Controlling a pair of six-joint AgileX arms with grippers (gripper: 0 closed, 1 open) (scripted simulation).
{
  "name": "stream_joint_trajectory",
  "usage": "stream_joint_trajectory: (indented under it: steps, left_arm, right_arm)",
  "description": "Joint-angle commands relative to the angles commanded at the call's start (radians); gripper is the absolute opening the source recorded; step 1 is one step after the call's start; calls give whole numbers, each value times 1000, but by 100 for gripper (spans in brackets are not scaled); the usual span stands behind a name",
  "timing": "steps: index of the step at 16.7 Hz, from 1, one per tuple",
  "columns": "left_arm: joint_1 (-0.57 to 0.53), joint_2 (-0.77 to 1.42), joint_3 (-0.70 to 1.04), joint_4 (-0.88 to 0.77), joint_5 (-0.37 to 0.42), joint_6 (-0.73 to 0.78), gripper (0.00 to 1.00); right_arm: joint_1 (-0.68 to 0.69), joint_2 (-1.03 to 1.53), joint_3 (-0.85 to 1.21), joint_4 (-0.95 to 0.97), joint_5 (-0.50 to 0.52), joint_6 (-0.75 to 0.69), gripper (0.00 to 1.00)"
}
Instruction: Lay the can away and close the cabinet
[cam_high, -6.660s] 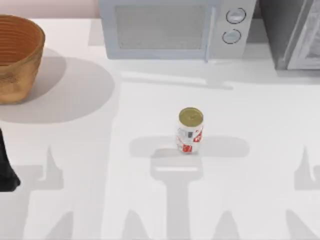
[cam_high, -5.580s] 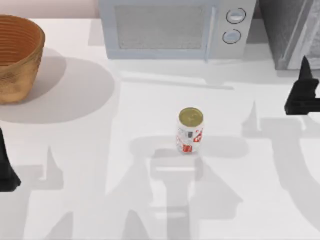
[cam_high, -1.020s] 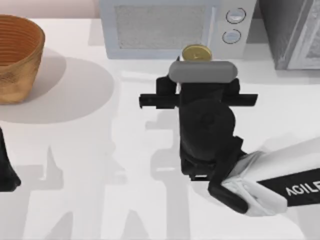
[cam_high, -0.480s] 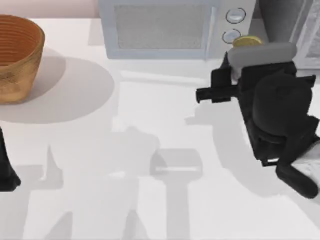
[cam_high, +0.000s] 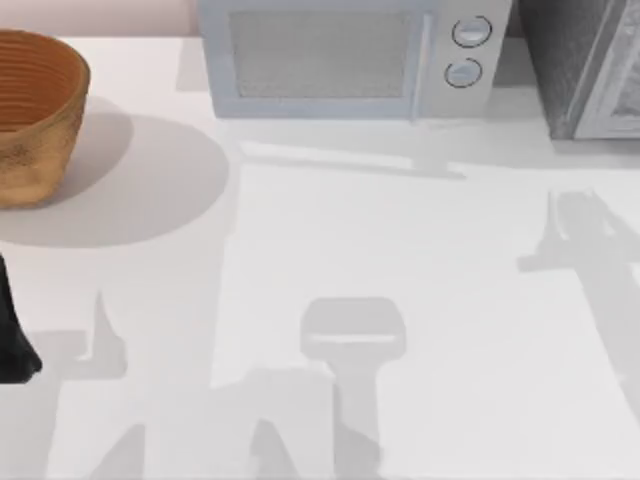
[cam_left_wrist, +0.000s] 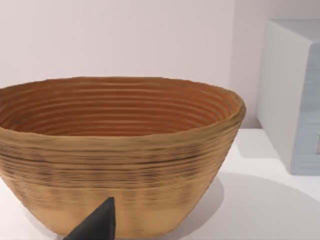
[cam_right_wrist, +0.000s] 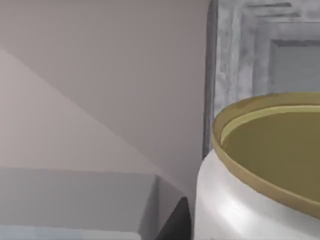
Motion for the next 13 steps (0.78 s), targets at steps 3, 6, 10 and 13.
stream_joint_trajectory:
  steps: [3, 6, 10, 13]
  left_arm:
    - [0, 0, 0, 0, 0, 0, 100]
    - [0, 0, 0, 0, 0, 0, 100]
    - [0, 0, 0, 0, 0, 0, 100]
    - [0, 0, 0, 0, 0, 0, 100]
  right_arm:
    - [-99, -319, -103, -148, -89, 4, 0]
    - [-170, -544, -239, -313, -136, 15, 0]
    - [-246, -696, -394, -478, -163, 31, 0]
    - [-253, -712, -418, -502, -163, 34, 0]
